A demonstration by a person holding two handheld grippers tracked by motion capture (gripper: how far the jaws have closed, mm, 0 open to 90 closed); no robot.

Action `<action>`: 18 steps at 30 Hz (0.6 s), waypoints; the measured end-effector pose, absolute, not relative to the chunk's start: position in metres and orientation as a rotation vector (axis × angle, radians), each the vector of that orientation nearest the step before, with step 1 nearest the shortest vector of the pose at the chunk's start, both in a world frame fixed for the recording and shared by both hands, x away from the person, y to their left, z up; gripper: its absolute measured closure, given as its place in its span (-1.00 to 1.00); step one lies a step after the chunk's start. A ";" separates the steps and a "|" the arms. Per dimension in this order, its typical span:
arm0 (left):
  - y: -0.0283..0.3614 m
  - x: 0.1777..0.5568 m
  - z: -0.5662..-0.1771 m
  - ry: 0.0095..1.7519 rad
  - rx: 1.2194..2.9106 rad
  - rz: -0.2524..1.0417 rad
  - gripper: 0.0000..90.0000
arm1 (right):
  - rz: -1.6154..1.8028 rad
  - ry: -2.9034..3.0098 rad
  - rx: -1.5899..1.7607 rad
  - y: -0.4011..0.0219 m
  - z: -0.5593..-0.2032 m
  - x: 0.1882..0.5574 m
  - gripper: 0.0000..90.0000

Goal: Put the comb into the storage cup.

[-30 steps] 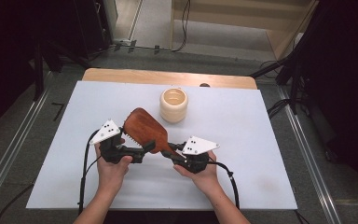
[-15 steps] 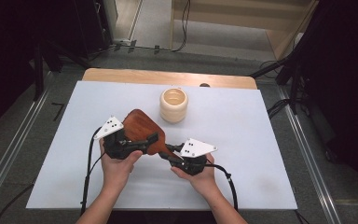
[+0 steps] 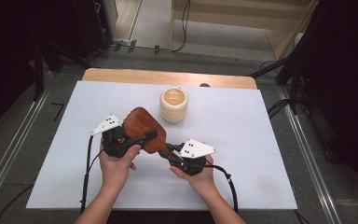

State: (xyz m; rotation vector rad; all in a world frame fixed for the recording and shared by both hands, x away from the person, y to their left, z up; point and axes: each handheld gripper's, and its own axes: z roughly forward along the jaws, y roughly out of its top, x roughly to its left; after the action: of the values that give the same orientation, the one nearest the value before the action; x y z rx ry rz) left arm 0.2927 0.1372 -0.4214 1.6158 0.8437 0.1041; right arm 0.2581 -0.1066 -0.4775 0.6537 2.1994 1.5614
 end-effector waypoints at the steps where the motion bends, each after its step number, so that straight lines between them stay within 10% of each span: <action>1: 0.136 0.293 -0.421 0.830 1.621 0.088 0.04 | 1.566 2.194 0.664 -0.106 -0.478 0.258 0.55; 18: 0.128 0.292 -0.414 0.747 1.671 0.063 0.31 | 1.572 2.195 0.688 -0.110 -0.480 0.261 0.48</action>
State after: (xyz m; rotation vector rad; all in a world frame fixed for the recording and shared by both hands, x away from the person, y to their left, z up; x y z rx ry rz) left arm 0.2921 0.1278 -0.4137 1.6713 0.7474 0.0634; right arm 0.2615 -0.1103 -0.4800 0.6876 2.1947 1.5719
